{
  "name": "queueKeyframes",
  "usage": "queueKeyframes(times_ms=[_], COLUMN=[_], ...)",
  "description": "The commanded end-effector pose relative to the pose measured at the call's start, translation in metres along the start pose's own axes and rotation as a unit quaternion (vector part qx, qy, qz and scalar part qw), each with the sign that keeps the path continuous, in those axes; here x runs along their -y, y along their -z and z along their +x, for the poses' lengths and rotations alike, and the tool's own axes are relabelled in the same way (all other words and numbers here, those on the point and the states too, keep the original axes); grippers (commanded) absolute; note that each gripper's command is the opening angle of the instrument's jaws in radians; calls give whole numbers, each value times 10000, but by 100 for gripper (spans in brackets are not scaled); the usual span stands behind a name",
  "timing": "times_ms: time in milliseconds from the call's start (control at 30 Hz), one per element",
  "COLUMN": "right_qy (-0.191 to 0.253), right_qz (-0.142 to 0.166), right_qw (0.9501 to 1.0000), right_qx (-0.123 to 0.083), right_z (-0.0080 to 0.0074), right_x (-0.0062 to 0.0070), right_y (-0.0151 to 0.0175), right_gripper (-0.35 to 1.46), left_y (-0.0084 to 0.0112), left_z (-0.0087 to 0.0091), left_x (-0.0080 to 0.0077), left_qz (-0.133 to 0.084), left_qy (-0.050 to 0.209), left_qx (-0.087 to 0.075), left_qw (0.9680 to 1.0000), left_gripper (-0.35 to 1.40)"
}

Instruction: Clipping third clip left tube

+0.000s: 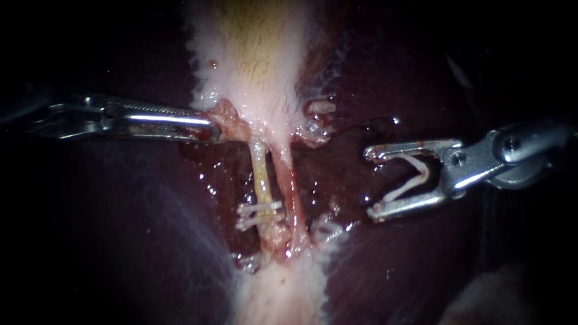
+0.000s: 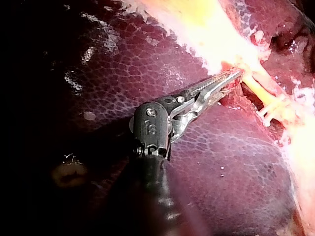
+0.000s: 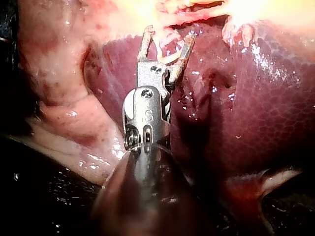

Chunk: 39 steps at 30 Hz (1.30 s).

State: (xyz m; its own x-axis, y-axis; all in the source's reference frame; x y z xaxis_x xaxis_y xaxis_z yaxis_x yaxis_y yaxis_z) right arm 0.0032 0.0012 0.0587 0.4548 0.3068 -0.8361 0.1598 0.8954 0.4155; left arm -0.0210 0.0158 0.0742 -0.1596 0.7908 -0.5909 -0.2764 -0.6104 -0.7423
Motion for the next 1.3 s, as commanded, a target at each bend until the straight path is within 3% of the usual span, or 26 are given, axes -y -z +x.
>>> queueKeyframes(times_ms=[33,200,300,467,567,700,967,1100,1300], right_qy=[1,2,2,2,2,1,-6,-54,-477], right_qz=[1,0,0,-1,-1,-3,-17,-53,-121], right_qw=[10000,10000,10000,10000,10000,10000,10000,10000,9988], right_qx=[2,2,3,3,3,3,4,6,-17], right_z=[0,-1,-1,-1,-1,-1,3,13,32], right_x=[0,0,0,0,0,-1,-1,-1,-3], right_y=[0,0,0,-1,-1,-1,-7,-23,-55], right_gripper=[50,50,50,50,50,50,50,50,50], left_y=[1,17,38,77,88,86,85,83,74], left_z=[1,10,29,66,77,76,74,71,68], left_x=[-1,-8,-16,-36,-48,-57,-57,-58,-59], left_qz=[-6,-41,-96,-40,-55,-28,-22,-9,5], left_qy=[-1,28,118,8,-41,-71,-78,-88,-97], left_qx=[1,27,-34,-214,-273,-281,-282,-286,-291], left_qw=[10000,10000,9999,9998,9996,9996,9996,9996,9995], left_gripper=[-35,-35,-35,-35,-35,-35,-35,-35,-35])
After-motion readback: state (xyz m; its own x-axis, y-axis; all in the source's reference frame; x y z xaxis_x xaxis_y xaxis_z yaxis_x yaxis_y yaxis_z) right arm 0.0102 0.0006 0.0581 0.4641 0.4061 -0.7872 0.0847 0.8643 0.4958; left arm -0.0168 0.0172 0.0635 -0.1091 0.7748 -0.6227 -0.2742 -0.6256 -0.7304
